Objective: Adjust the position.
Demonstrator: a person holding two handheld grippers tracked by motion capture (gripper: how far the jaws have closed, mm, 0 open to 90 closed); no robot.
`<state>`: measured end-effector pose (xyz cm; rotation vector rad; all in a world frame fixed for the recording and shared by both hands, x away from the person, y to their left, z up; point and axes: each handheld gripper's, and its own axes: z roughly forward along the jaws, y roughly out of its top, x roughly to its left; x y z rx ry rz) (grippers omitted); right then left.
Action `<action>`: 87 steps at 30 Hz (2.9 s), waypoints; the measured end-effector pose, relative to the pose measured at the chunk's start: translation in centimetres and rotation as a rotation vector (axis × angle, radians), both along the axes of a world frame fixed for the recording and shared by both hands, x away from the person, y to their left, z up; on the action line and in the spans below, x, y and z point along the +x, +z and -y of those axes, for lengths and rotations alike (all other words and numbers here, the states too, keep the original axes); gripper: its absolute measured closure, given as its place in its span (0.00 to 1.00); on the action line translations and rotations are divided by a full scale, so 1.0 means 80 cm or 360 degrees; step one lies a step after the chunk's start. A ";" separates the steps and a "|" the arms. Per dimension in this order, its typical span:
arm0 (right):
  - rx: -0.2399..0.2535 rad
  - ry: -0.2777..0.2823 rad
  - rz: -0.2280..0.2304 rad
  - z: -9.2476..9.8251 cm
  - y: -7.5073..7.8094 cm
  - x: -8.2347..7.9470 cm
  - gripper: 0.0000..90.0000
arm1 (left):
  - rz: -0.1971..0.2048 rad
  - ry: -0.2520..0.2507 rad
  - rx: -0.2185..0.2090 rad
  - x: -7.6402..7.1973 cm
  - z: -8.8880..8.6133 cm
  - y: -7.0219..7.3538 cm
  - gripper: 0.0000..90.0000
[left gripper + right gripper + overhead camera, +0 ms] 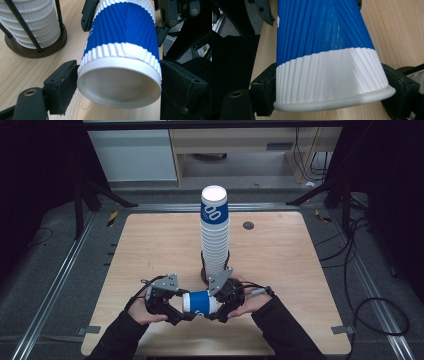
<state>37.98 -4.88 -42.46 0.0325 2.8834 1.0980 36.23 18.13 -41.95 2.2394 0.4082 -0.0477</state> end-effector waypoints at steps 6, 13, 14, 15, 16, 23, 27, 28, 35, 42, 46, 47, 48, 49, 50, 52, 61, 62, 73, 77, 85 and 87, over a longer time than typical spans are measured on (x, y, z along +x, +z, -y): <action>-0.0001 0.0006 -0.0006 -0.004 -0.001 -0.002 0.17 | 0.0000 -0.0010 -0.0020 -0.001 0.000 0.001 0.27; 0.0000 0.0013 0.0004 -0.003 -0.001 -0.002 0.17 | 0.0000 -0.0019 -0.0016 -0.002 0.000 0.002 0.28; 0.0003 0.0016 0.0004 -0.003 -0.001 -0.002 0.16 | -0.0001 -0.0020 -0.0018 -0.002 0.000 0.002 0.28; 0.0003 0.0015 0.0005 -0.003 0.000 -0.002 0.16 | 0.0000 -0.0018 -0.0022 -0.002 0.000 0.003 0.28; 0.0009 0.0022 0.0013 -0.002 0.000 -0.002 0.16 | -0.0001 -0.0019 -0.0022 -0.002 -0.001 0.003 0.28; 0.0057 0.0007 -0.0010 0.002 0.006 -0.005 0.10 | 0.0017 -0.0033 -0.0045 -0.004 -0.003 0.008 0.28; 0.0075 -0.0011 -0.0009 0.009 0.011 -0.006 0.08 | 0.0017 -0.0034 -0.0052 -0.004 -0.004 0.008 0.28; 0.0086 -0.0016 -0.0007 0.011 0.012 -0.006 0.08 | 0.0017 -0.0028 -0.0053 -0.004 -0.005 0.008 0.28; 0.0191 -0.0113 -0.0015 0.037 0.025 -0.005 0.07 | 0.0033 0.0027 -0.0098 0.001 -0.017 0.010 0.28; 0.0346 -0.0210 -0.0021 0.061 0.028 -0.006 0.11 | 0.0059 0.0063 -0.0184 0.003 -0.023 0.012 0.28; 0.0426 -0.0271 -0.0060 0.074 0.026 -0.005 0.11 | 0.0082 0.0070 -0.0233 0.003 -0.025 0.014 0.28; 0.0459 -0.0283 -0.0075 0.078 0.026 -0.005 0.11 | 0.0090 0.0075 -0.0248 0.002 -0.026 0.014 0.28; 0.0486 -0.0292 -0.0091 0.081 0.025 -0.005 0.11 | 0.0090 0.0075 -0.0257 0.003 -0.027 0.015 0.28; 0.0498 -0.0295 -0.0105 0.082 0.024 -0.005 0.11 | 0.0095 0.0078 -0.0277 0.002 -0.028 0.016 0.28; 0.0518 -0.0300 -0.0108 0.084 0.024 -0.006 0.11 | 0.0098 0.0080 -0.0292 0.002 -0.029 0.016 0.28; 0.0553 -0.0314 -0.0106 0.087 0.025 -0.007 0.11 | 0.0099 0.0078 -0.0324 0.002 -0.030 0.017 0.28; 0.0645 -0.0355 -0.0125 0.093 0.021 -0.008 0.10 | 0.0100 0.0069 -0.0422 0.002 -0.028 0.016 0.28; 0.0653 -0.0356 -0.0126 0.092 0.021 -0.007 0.10 | 0.0104 0.0069 -0.0439 0.002 -0.027 0.016 0.28; 0.0712 -0.0276 -0.0193 0.079 0.019 -0.011 0.10 | 0.0097 0.0030 -0.0454 0.000 -0.021 0.014 0.28; 0.0692 -0.0271 -0.0193 0.073 0.017 -0.011 0.09 | 0.0101 0.0016 -0.0455 -0.002 -0.018 0.014 0.28; 0.0697 -0.0240 -0.0216 0.063 0.014 -0.009 0.09 | 0.0084 -0.0020 -0.0444 -0.004 -0.012 0.012 0.28; 0.0699 -0.0233 -0.0224 0.062 0.013 -0.009 0.09 | 0.0081 -0.0027 -0.0441 -0.004 -0.010 0.012 0.28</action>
